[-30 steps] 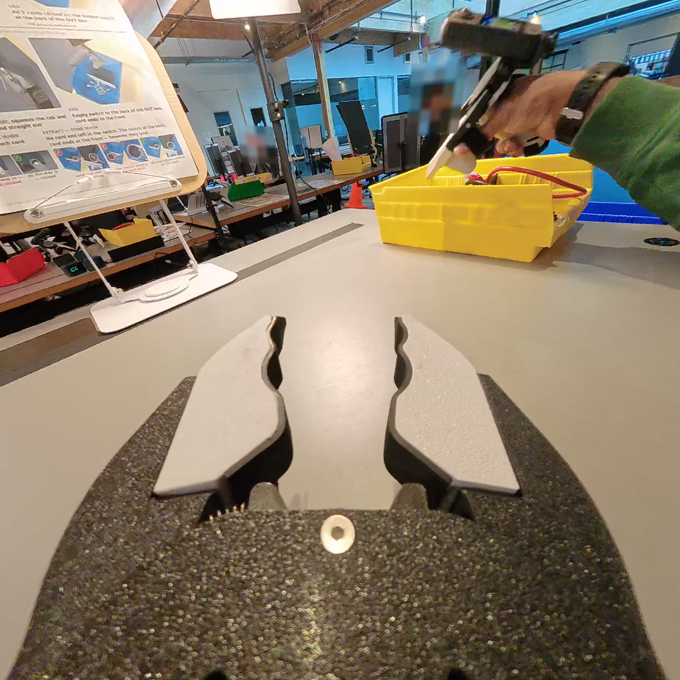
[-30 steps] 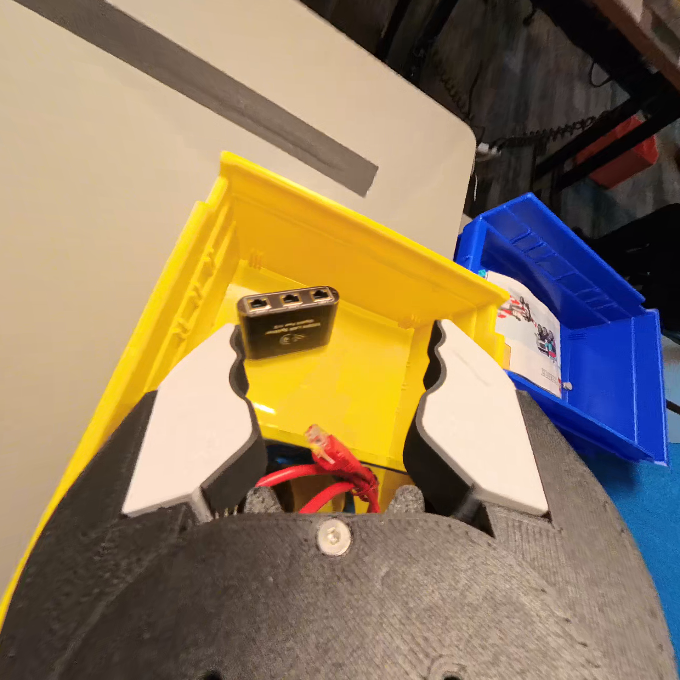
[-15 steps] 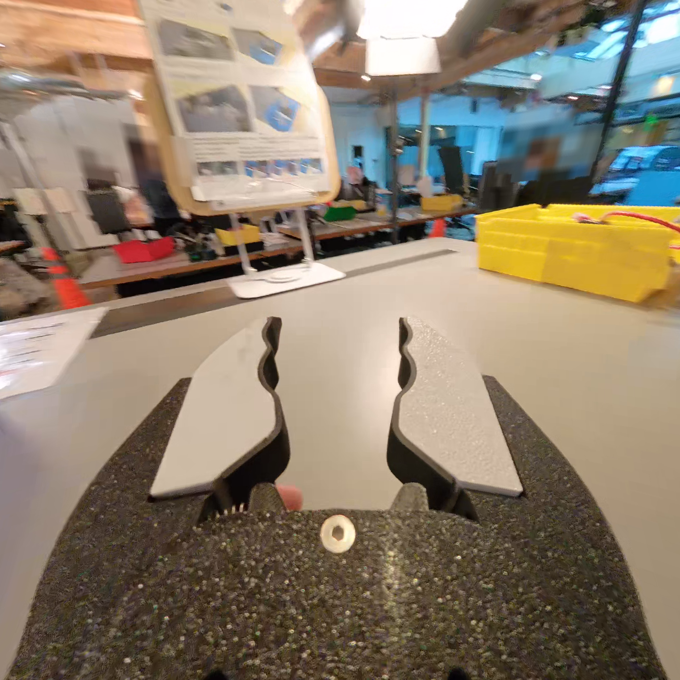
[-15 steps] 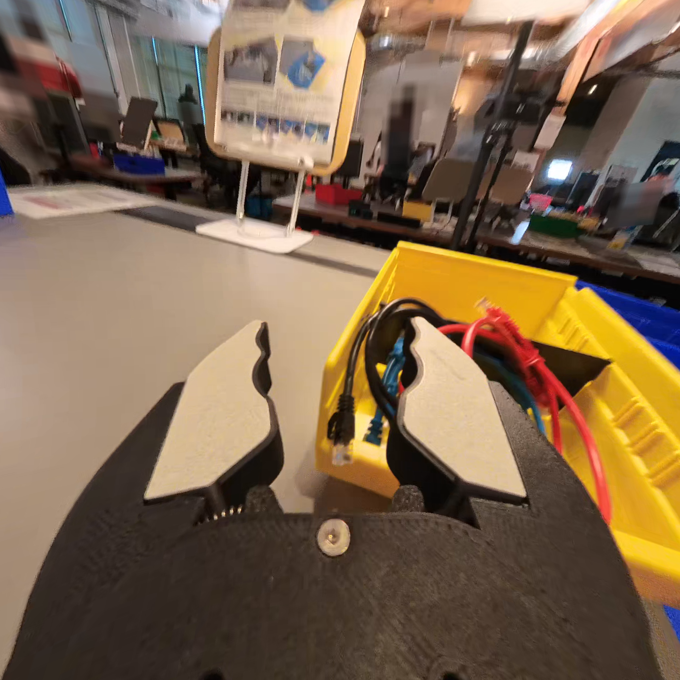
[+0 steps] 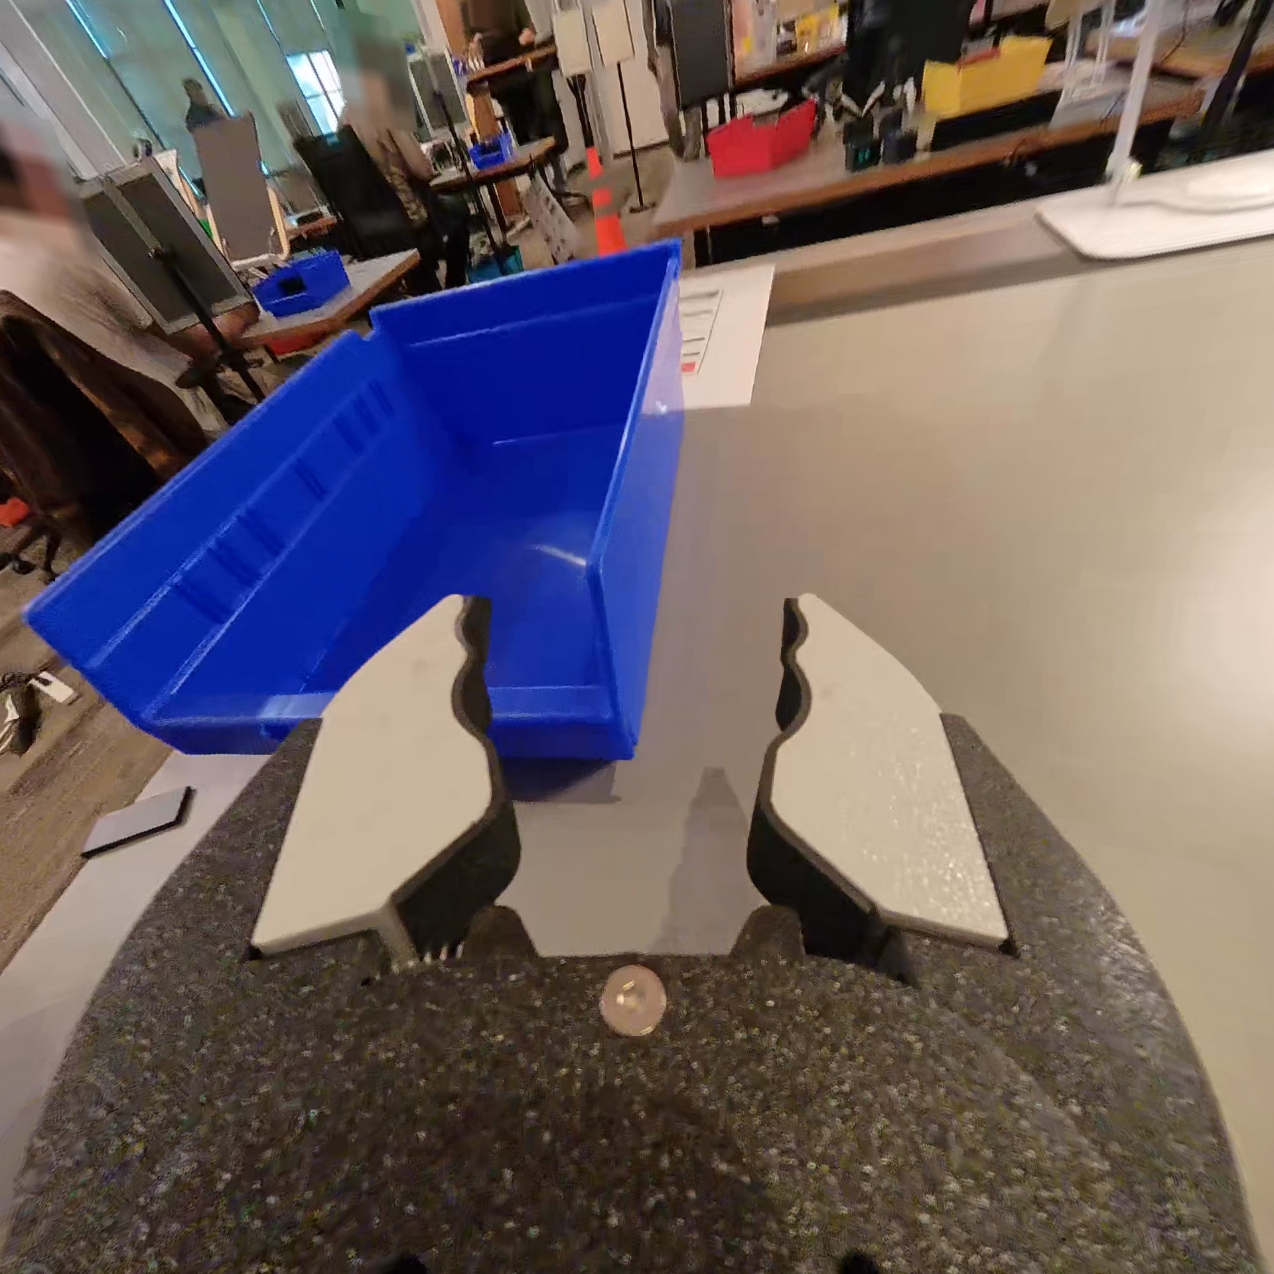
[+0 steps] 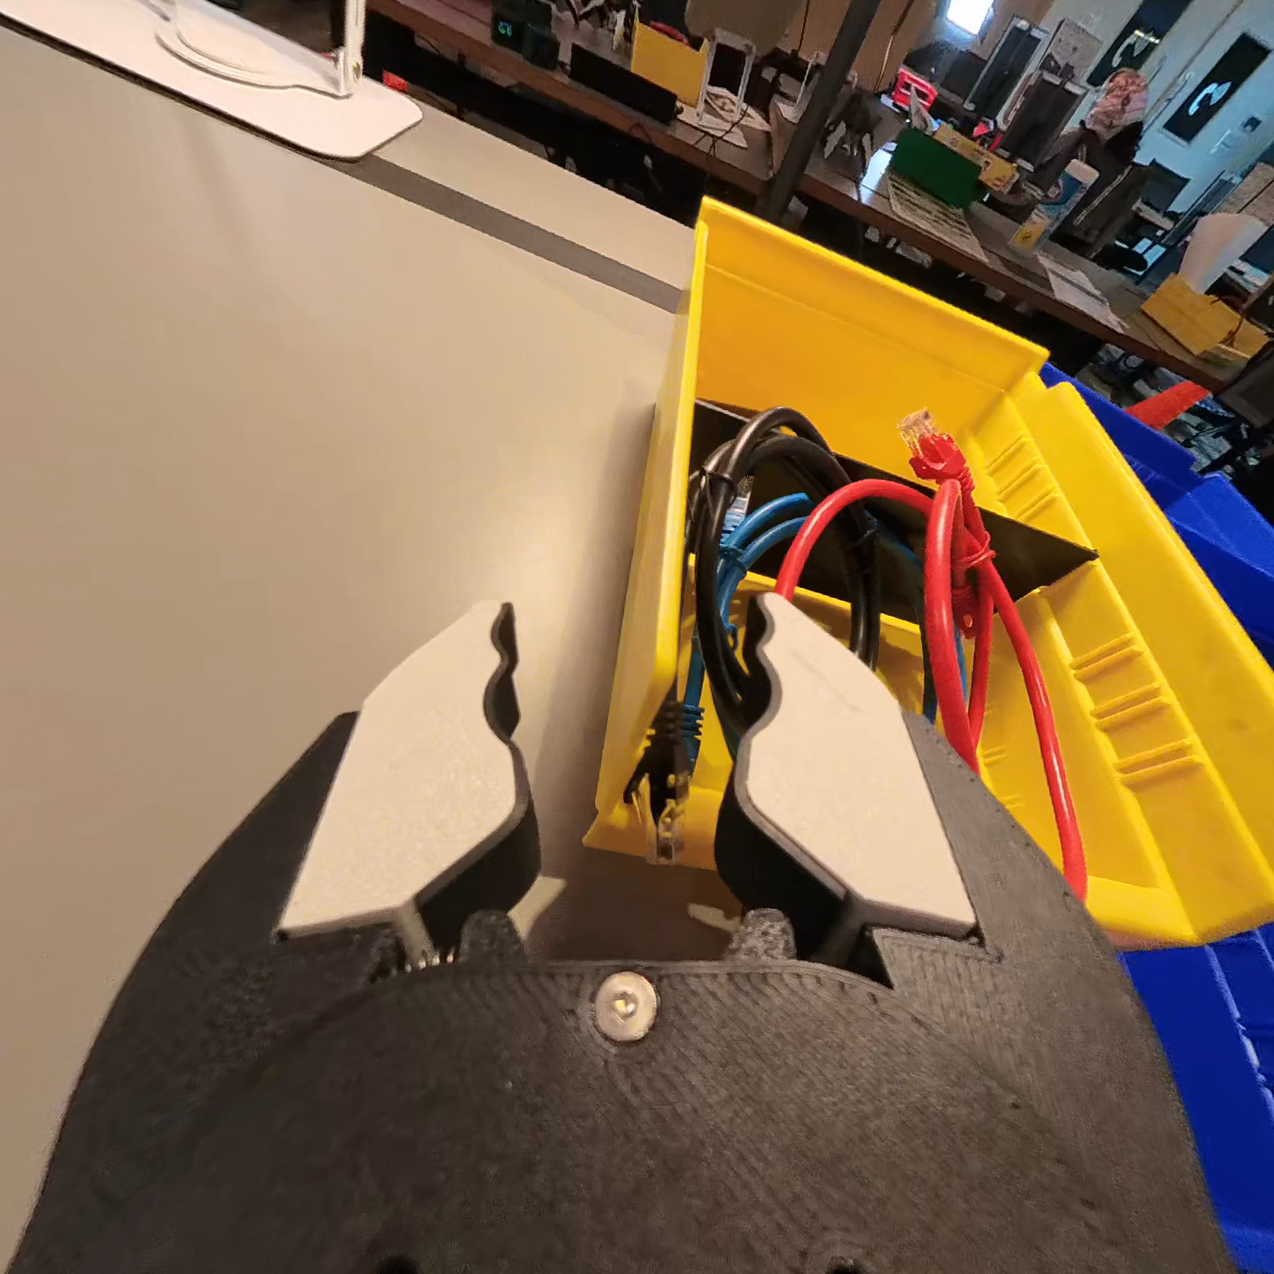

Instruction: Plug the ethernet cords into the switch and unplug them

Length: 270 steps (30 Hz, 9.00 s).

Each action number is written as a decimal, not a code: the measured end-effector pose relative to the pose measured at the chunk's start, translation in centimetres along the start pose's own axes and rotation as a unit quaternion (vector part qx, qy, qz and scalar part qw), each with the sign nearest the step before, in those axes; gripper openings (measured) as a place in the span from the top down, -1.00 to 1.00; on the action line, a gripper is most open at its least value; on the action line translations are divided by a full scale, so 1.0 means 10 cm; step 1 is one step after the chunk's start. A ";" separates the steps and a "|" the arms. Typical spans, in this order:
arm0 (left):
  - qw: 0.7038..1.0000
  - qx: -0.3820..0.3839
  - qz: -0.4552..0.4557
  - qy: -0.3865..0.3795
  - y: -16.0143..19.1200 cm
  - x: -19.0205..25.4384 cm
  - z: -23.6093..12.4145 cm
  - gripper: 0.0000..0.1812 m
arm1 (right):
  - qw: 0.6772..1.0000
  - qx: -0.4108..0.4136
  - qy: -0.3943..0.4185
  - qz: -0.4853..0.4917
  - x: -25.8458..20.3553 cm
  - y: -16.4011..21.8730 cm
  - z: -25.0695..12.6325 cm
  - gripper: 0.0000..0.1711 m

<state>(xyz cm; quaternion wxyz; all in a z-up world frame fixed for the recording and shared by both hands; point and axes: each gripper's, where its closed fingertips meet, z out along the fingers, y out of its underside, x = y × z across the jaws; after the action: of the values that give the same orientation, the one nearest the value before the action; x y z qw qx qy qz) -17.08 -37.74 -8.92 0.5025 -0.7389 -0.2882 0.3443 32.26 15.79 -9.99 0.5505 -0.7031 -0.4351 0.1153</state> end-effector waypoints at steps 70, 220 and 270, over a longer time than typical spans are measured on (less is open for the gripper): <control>0.818 0.178 -0.055 0.545 -1.26 2.10 -0.83 0.28 | 0.926 0.106 -0.362 -0.013 -0.93 -1.14 -0.47 0.30; 0.990 0.012 0.129 0.055 0.04 0.73 -0.33 0.92 | 0.998 -0.014 0.029 -0.044 -0.18 0.08 -0.24 0.93; 0.988 0.023 0.144 0.058 0.05 -0.05 0.37 0.91 | 0.996 -0.023 0.070 -0.043 0.06 0.12 -0.11 0.92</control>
<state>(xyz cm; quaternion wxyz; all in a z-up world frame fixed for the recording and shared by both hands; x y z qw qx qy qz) -20.30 -36.26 -10.24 0.4805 -0.7797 -0.1406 0.3761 33.89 15.48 -10.41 0.5673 -0.7029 -0.4278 0.0322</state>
